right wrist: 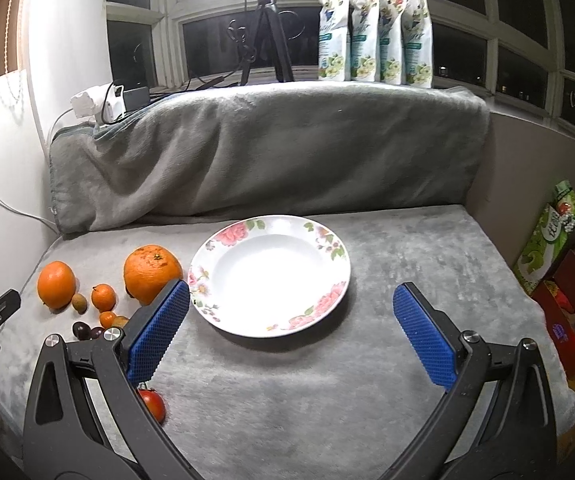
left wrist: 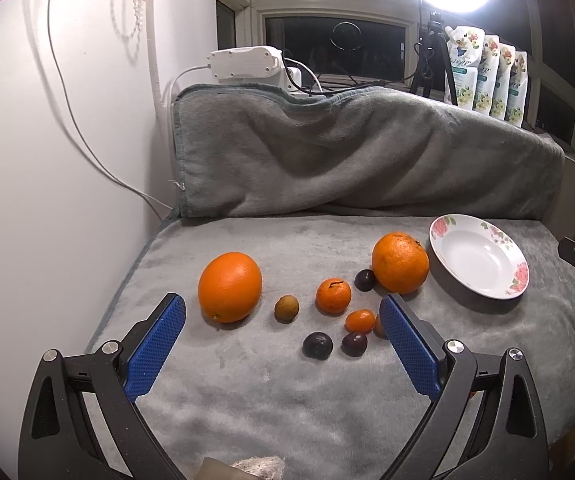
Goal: Organize fruits
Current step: 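Move the right gripper to the tangerine and close around it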
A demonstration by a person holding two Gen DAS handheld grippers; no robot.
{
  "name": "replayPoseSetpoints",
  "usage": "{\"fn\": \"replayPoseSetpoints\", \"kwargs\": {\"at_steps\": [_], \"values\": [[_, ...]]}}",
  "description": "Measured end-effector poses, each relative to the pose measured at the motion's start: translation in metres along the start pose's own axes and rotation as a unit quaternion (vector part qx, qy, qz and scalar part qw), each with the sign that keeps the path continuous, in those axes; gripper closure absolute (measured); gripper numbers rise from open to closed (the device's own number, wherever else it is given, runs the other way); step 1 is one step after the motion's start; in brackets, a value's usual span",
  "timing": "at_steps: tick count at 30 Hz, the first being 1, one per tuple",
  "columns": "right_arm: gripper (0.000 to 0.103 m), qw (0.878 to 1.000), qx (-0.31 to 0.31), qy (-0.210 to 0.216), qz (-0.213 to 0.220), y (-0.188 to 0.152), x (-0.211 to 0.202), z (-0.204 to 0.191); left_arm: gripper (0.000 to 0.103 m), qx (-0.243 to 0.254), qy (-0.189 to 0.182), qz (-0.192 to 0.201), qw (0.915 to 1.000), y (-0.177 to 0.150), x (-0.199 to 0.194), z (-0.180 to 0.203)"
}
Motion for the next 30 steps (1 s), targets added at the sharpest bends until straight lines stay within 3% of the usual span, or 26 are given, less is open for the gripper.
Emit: {"fn": "replayPoseSetpoints", "kwargs": {"at_steps": [12, 21, 24, 28, 30], "values": [[0.000, 0.996, -0.021, 0.079, -0.037, 0.010, 0.039, -0.028, 0.005, 0.003, -0.022, -0.009, 0.9997, 0.001, 0.019, 0.008], [0.000, 0.977, 0.000, 0.187, -0.099, 0.018, 0.086, -0.049, 0.006, 0.001, -0.064, -0.031, 0.9975, -0.004, 0.037, 0.024], [0.000, 0.973, -0.006, 0.203, -0.112, 0.021, 0.097, -0.056, 0.013, 0.001, -0.080, -0.039, 0.9960, -0.006, 0.043, 0.031], [0.013, 0.964, -0.018, 0.227, -0.137, 0.021, 0.110, -0.068, 0.019, -0.003, -0.103, -0.052, 0.9933, -0.009, 0.051, 0.041], [0.013, 0.960, -0.021, 0.239, -0.148, 0.022, 0.116, -0.073, 0.023, -0.009, -0.119, -0.061, 0.9909, -0.010, 0.055, 0.048]]}}
Point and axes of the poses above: each gripper's, at about its wrist camera, not at the fingertips, and x roughly the way its jaws point, z to its right, y to its top, the point moved 7 cm from there along x, roughly the way its jaws point, and after that the axes turned 9 degrees about y, right-handed, at the moved point
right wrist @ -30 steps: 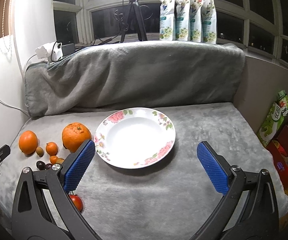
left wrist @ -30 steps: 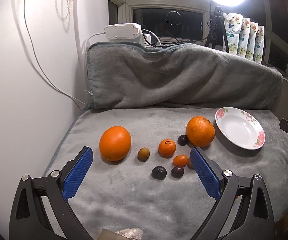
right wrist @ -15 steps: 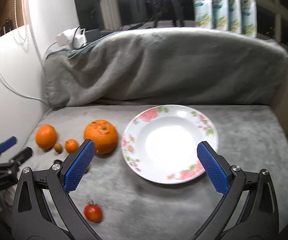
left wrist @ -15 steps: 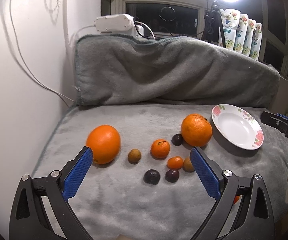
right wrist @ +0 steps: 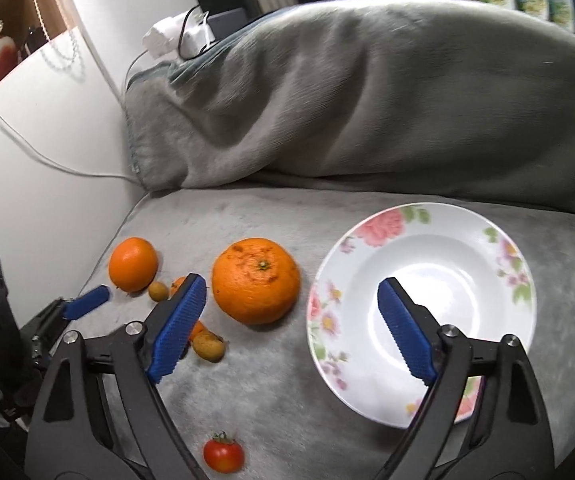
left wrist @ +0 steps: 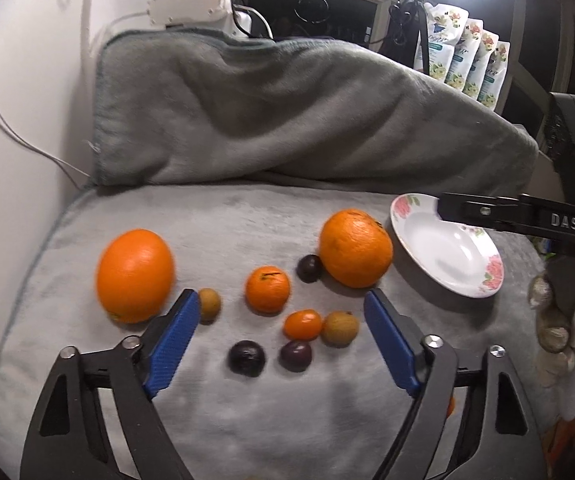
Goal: Organize fruits
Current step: 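Move the right gripper to the tangerine and close around it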
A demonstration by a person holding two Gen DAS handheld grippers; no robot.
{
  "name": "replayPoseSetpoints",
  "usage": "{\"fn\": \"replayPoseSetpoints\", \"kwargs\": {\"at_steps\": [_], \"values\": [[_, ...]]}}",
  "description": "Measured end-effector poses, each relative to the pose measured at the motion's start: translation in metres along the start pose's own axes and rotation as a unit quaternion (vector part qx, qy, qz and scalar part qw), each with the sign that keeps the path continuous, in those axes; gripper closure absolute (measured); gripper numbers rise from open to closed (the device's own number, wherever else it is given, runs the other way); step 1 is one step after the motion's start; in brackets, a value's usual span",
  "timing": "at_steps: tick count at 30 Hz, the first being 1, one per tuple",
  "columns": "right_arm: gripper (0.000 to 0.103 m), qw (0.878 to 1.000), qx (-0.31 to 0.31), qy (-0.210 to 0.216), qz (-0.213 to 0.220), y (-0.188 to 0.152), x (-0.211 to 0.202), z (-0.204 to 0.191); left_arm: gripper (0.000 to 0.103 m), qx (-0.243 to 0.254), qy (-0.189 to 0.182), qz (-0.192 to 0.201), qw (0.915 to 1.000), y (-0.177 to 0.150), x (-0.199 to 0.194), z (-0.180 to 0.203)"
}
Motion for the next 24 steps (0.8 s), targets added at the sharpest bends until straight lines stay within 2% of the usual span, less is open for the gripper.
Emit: {"fn": "replayPoseSetpoints", "kwargs": {"at_steps": [2, 3, 5, 9, 12, 24], "values": [[0.016, 1.000, 0.001, 0.015, -0.012, 0.003, 0.008, -0.002, 0.026, -0.004, -0.014, -0.005, 0.9999, 0.000, 0.004, 0.005], [0.022, 1.000, 0.000, 0.022, -0.019, 0.004, 0.013, -0.003, 0.027, -0.007, -0.021, -0.008, 0.9997, 0.000, 0.006, 0.007], [0.027, 0.999, -0.004, 0.035, -0.036, 0.007, 0.022, -0.005, 0.034, -0.013, -0.039, -0.017, 0.9990, -0.001, 0.011, 0.013], [0.028, 0.997, -0.012, 0.050, -0.057, 0.011, 0.037, -0.008, 0.039, -0.021, -0.063, -0.026, 0.9975, -0.001, 0.017, 0.024], [0.028, 0.995, -0.011, 0.066, -0.073, 0.014, 0.048, -0.009, 0.048, -0.029, -0.081, -0.038, 0.9956, -0.002, 0.024, 0.030], [0.028, 0.989, -0.004, 0.093, -0.115, 0.017, 0.077, -0.006, 0.060, -0.042, -0.118, -0.056, 0.9905, 0.002, 0.042, 0.048]]}}
Point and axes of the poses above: each gripper's, at about its wrist camera, not at the fingertips, and x roughly the way its jaws point, z to its right, y to its top, the point moved 7 cm from there along x, roughly the way its jaws point, and after that the axes turned 9 degrees about y, right-handed, at the moved point
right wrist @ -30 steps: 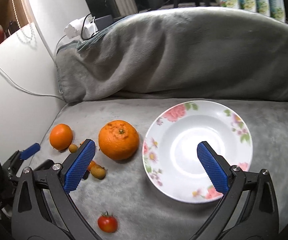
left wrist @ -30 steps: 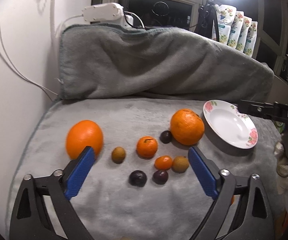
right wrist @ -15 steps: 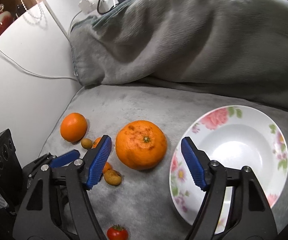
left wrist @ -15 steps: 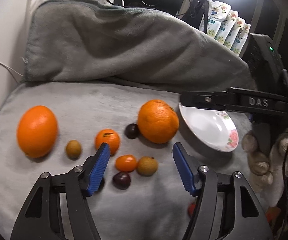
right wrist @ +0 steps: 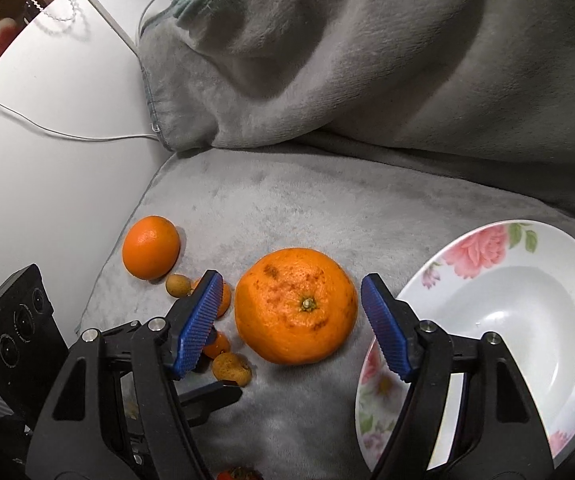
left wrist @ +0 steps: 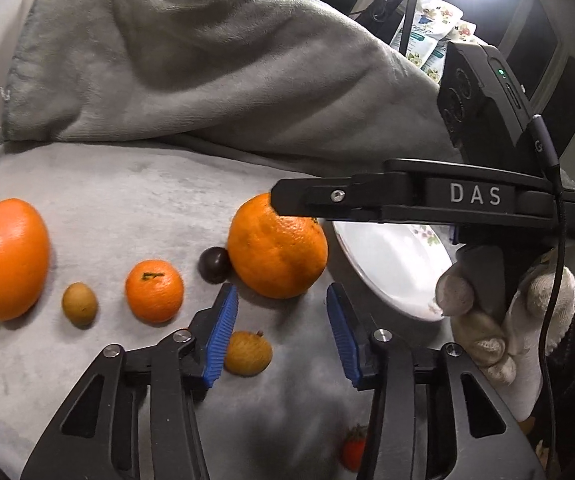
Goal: Organize fruits
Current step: 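Move the right gripper to the tangerine and close around it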
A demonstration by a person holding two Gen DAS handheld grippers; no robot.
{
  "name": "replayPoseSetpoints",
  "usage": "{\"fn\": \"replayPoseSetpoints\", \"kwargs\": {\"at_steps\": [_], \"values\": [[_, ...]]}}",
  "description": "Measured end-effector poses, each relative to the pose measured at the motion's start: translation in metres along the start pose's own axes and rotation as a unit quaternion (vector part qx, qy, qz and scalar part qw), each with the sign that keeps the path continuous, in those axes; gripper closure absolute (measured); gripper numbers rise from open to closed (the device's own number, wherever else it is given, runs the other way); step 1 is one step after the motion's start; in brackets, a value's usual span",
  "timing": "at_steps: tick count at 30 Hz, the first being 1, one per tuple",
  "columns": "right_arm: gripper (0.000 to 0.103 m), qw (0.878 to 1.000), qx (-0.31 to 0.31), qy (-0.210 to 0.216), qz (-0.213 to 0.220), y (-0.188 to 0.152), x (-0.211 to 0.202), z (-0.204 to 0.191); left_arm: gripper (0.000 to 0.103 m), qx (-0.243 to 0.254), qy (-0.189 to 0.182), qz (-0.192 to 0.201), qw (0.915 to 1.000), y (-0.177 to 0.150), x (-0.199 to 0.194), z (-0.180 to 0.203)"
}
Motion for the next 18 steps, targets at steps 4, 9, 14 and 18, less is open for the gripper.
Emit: {"fn": "replayPoseSetpoints", "kwargs": {"at_steps": [4, 9, 14, 18], "values": [[0.028, 1.000, 0.002, 0.006, -0.007, 0.002, 0.006, 0.001, 0.060, -0.004, -0.004, -0.005, 1.0000, 0.002, 0.006, 0.001], [0.028, 1.000, 0.001, 0.009, -0.015, 0.001, 0.011, 0.001, 0.060, -0.009, -0.005, -0.009, 0.9999, 0.002, 0.009, -0.001], [0.029, 1.000, 0.001, 0.008, -0.023, 0.000, 0.014, 0.001, 0.060, -0.015, -0.004, -0.014, 0.9998, 0.004, 0.014, -0.002], [0.034, 1.000, 0.002, 0.004, -0.023, 0.000, 0.014, 0.003, 0.060, -0.014, -0.005, -0.019, 0.9997, 0.005, 0.020, 0.000]]}}
Point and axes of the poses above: each gripper's, at about its wrist camera, not at the fingertips, and x roughly the way its jaws point, z to its right, y to its top, the point moved 7 cm from there along x, roughly the way its jaws point, and after that the axes turned 9 degrees about y, right-handed, at the moved point
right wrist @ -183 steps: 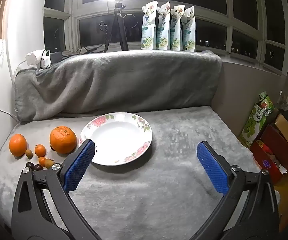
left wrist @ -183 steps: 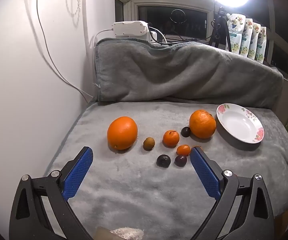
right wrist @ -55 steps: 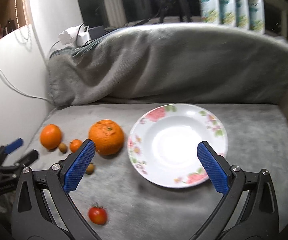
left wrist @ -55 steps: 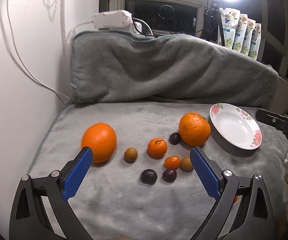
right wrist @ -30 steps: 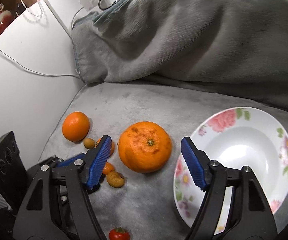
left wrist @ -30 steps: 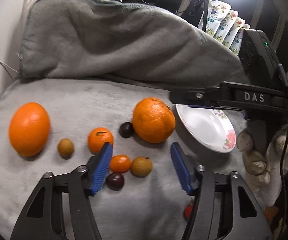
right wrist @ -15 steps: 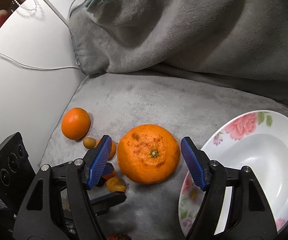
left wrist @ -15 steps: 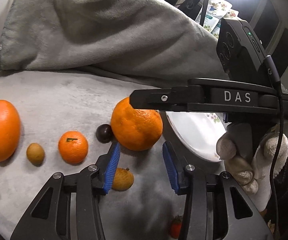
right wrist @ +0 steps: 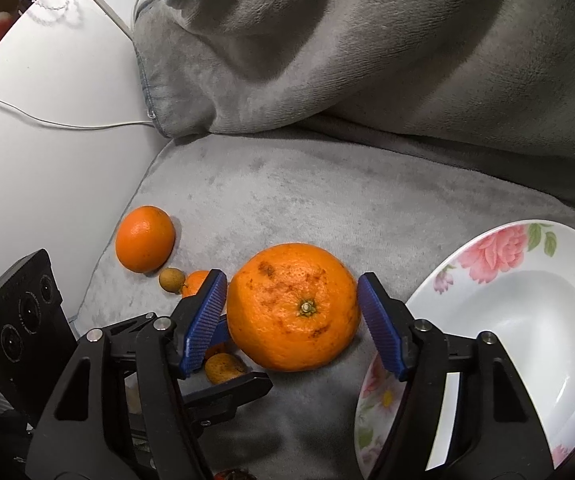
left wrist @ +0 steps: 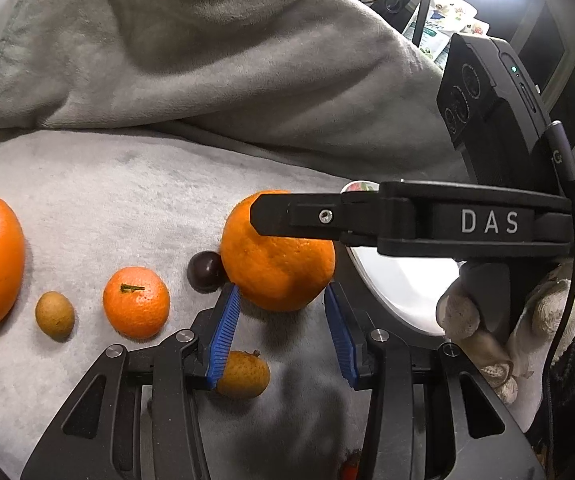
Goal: Organize fruits
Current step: 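Move the right gripper to the tangerine and close around it, then lift the tangerine with the right gripper and lower it onto the plate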
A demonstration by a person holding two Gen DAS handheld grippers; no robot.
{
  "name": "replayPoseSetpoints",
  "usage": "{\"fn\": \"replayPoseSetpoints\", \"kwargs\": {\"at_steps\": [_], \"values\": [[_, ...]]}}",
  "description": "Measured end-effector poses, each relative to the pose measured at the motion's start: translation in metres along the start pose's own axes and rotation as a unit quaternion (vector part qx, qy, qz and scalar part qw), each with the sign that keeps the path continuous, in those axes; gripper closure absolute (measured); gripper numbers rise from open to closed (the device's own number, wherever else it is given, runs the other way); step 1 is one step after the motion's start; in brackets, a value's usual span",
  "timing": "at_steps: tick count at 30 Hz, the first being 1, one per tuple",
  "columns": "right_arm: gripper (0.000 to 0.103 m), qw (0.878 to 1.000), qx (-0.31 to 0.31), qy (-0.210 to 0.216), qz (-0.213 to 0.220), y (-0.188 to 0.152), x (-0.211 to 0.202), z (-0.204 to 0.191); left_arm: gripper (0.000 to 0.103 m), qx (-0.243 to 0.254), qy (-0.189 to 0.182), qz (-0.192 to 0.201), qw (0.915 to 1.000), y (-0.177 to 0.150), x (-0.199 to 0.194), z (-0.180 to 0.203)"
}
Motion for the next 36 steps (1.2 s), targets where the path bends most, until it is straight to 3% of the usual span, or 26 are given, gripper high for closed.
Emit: {"fn": "replayPoseSetpoints", "kwargs": {"at_steps": [21, 36], "values": [[0.036, 1.000, 0.002, 0.004, 0.026, 0.000, -0.012, -0.005, 0.060, 0.018, 0.014, 0.023, 0.9995, 0.001, -0.013, 0.005], [0.036, 0.998, -0.006, -0.010, 0.064, -0.003, -0.054, -0.016, 0.060, 0.042, 0.001, 0.048, 0.9980, 0.006, -0.042, 0.031]]}}
Point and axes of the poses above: each gripper's, at about its wrist camera, not at the fingertips, and x roughly the way its jaws point, z to its right, y to its top, the point moved 7 cm from there along x, roughly the way its jaws point, and after that the axes turned 9 degrees about y, right-handed, at the moved point
